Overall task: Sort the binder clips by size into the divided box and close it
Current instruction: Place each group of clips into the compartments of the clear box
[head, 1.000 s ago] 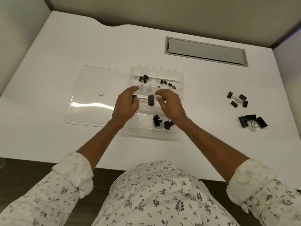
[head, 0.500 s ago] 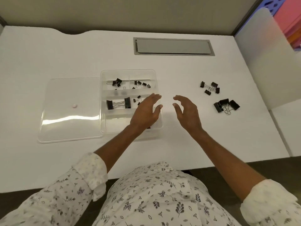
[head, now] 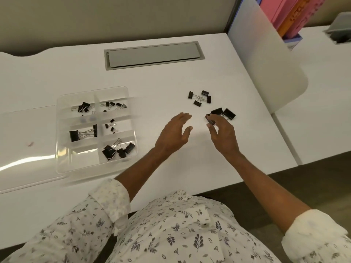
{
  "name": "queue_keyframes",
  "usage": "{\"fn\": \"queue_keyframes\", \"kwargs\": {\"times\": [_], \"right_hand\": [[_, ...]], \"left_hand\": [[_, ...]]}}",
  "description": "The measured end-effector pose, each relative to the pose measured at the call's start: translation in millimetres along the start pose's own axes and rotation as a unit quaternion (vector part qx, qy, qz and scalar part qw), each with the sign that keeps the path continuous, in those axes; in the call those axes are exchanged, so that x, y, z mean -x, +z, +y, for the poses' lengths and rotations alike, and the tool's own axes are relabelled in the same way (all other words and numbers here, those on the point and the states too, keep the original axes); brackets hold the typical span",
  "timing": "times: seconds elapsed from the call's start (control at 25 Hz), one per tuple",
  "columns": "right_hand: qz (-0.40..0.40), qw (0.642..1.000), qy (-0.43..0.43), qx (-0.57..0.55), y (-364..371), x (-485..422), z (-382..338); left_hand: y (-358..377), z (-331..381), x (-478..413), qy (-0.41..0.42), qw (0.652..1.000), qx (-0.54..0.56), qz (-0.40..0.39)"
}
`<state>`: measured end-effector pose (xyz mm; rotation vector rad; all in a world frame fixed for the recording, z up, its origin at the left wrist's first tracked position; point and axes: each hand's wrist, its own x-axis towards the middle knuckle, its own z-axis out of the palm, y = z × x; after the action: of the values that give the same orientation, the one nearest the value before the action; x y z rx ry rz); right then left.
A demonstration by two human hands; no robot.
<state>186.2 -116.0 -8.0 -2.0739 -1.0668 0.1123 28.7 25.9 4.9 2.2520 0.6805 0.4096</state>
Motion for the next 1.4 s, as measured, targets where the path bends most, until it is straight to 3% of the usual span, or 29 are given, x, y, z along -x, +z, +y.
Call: {"fn": "queue_keyframes", "kwargs": {"times": [0.16,0.36,0.48,0.84,1.04,1.24,1.4], "right_hand": [[-0.021,0.999,0.005,0.035,-31,-20,62],[-0.213,0.965,-0.037,0.147,-54,-57,111],[-0.278,0.941,-0.051,0.188,-59,-71,127],[-0.262,0.955,-0.080,0.113,-82,-61,142],[-0.278,0.956,-0.044,0.085,-98,-62,147],[-0.243,0.970,-0.021,0.011,-79,-64,125],[-0.302,0.950,0.010,0.078,-48,-77,95]], "left_hand": [[40,32,-24,-0.012,1.000,-0.006,-0.016],[82,51,-55,-0.047,0.996,-0.034,-0.070],[103,57,-70,-0.073,0.990,-0.059,-0.102],[116,42,-79,-0.086,0.993,-0.059,-0.058],[107,28,-66,-0.088,0.995,-0.036,-0.034],[98,20,-51,-0.102,0.994,-0.021,-0.028],[98,23,-45,-0.119,0.992,0.012,-0.039]]}}
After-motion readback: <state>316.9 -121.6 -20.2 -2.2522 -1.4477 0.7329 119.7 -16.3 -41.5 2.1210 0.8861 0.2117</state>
